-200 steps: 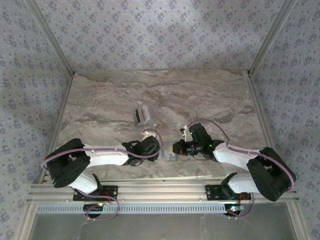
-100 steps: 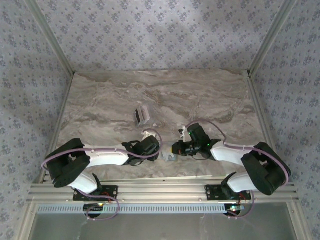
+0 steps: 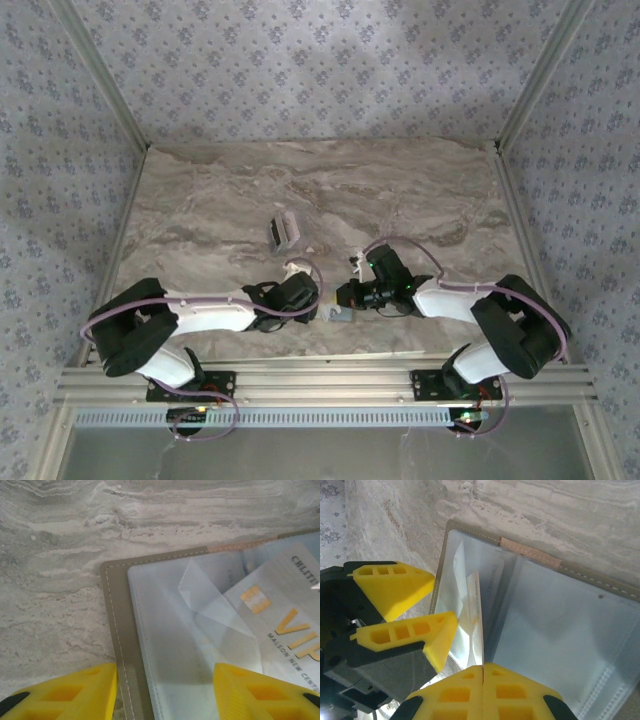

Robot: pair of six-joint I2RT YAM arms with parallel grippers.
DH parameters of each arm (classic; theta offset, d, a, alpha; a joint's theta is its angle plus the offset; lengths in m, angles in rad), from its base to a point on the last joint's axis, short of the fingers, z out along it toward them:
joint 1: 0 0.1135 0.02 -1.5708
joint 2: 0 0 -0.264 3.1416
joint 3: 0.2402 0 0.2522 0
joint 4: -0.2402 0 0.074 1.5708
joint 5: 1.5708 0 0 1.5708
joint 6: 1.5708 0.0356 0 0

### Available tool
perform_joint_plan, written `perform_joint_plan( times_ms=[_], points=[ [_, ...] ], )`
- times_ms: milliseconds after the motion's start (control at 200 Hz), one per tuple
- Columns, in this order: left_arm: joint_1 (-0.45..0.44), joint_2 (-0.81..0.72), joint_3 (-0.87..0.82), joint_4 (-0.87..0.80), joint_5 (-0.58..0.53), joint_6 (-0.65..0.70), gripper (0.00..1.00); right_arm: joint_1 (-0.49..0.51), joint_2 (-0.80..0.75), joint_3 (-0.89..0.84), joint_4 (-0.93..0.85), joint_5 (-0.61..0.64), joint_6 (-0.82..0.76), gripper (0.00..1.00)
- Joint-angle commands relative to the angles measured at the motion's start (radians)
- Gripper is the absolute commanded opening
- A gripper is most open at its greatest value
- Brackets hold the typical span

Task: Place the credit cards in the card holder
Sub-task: Insert the credit card into the card slot.

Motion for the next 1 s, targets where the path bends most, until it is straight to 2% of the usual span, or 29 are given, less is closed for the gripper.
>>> perform_joint_plan(
  times_ms=[0,355,415,550,605,994],
  points=[
    [-0.006,-0.039,-0.01,-0.016,0.032,0.008,0.53,0.014,0.024,0.023,0.016,0.045,0.003,0.0],
    [0.053,-0.21,-0.07,-0.03,0.099,0.024,0.54,0.038,0.071,0.042,0.027,0.095,0.009,0.0],
    [0.072,-0.222,-0.082,-0.029,0.111,0.028,0.5,0.039,0.075,0.042,0.027,0.098,0.01,0.0],
    [0.116,-0.213,-0.104,-0.014,0.132,0.036,0.3,0.042,0.074,0.042,0.027,0.107,0.014,0.0],
    [0.133,-0.198,-0.109,-0.006,0.143,0.04,0.26,0.042,0.073,0.041,0.03,0.11,0.016,0.0],
    [0.137,-0.048,-0.126,0.112,0.203,0.037,0.2,0.048,0.092,0.045,0.069,0.134,0.047,0.0]
  ],
)
